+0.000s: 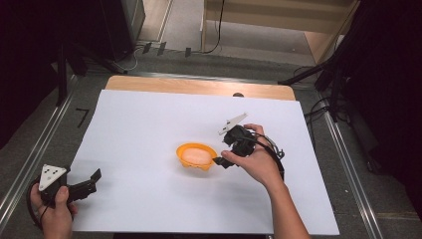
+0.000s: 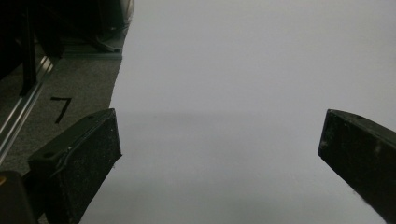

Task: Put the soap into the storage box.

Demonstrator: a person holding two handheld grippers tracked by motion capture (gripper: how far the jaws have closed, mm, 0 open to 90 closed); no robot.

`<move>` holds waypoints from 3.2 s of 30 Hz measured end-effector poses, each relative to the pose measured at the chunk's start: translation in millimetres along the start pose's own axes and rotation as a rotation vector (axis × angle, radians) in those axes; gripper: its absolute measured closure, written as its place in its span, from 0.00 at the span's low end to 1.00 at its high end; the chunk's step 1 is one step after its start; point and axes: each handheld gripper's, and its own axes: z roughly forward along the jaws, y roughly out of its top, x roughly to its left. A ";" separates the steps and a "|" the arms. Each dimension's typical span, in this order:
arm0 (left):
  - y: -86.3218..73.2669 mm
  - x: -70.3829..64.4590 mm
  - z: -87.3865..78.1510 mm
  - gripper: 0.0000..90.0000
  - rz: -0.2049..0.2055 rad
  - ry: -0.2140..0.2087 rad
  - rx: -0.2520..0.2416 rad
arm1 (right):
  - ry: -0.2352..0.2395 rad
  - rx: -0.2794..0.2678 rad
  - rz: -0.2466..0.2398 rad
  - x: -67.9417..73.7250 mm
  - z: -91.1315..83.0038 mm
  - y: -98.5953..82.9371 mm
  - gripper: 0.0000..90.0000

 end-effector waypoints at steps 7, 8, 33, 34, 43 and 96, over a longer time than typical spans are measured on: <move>0.0 -0.1 -0.1 0.00 0.001 0.001 0.001 | -0.033 -0.034 0.063 -8.6 -11.6 -21.5 0.09; 0.0 -0.1 -0.2 0.00 0.001 0.001 0.002 | -0.035 -0.037 0.070 -9.7 -12.3 -24.5 0.08; -0.1 -0.4 -0.6 0.00 0.007 0.003 0.002 | -0.115 -0.091 0.219 -33.9 -29.4 -111.7 0.09; -0.1 -0.4 -0.6 0.00 0.007 0.004 0.001 | -0.121 -0.093 0.226 -33.9 -30.0 -114.3 0.09; -0.3 -0.6 -0.6 0.00 0.005 0.004 -0.004 | -0.151 -0.162 0.293 -35.9 -36.1 -148.4 0.09; -0.9 -1.4 -1.7 0.00 0.010 0.012 -0.013 | -0.260 -0.581 0.570 -18.9 -81.2 -315.4 0.00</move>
